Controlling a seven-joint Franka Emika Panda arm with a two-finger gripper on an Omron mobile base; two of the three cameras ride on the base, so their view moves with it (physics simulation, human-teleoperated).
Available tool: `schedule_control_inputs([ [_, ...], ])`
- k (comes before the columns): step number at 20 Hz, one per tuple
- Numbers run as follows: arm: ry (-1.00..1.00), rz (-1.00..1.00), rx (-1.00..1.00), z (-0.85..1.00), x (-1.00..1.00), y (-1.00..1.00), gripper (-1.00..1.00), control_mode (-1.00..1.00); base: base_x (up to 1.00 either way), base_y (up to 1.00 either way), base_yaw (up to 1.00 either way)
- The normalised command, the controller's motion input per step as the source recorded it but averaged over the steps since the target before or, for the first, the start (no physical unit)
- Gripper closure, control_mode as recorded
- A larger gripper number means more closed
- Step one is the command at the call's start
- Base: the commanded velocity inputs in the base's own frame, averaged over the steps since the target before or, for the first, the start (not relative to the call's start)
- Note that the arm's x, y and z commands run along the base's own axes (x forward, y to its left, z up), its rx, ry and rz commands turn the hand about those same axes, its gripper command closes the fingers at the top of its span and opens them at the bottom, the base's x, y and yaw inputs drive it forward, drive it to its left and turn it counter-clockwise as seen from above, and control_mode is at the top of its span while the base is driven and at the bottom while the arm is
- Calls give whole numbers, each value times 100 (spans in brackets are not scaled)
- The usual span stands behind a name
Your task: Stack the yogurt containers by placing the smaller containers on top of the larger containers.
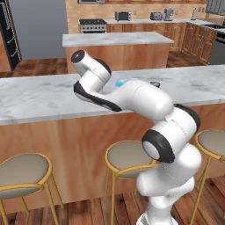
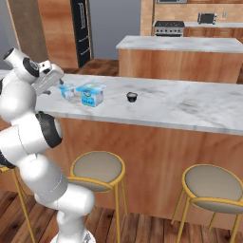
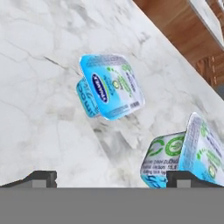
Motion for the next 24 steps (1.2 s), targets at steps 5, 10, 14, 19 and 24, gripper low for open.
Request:
schedule_control_inputs([
  [5, 0, 2, 0, -9, 14, 4, -100, -100, 0, 0, 0],
  [10, -3, 0, -3, -11, 15, 0, -100, -100, 0, 0, 0],
  [14, -4, 0, -4, -19, 20, 0, -100, -100, 0, 0, 0],
  [19, -3, 0, -3, -20, 27, 0, -100, -100, 0, 0, 0],
  [24, -1, 0, 0, -18, 29, 6, -100, -100, 0, 0, 0],
])
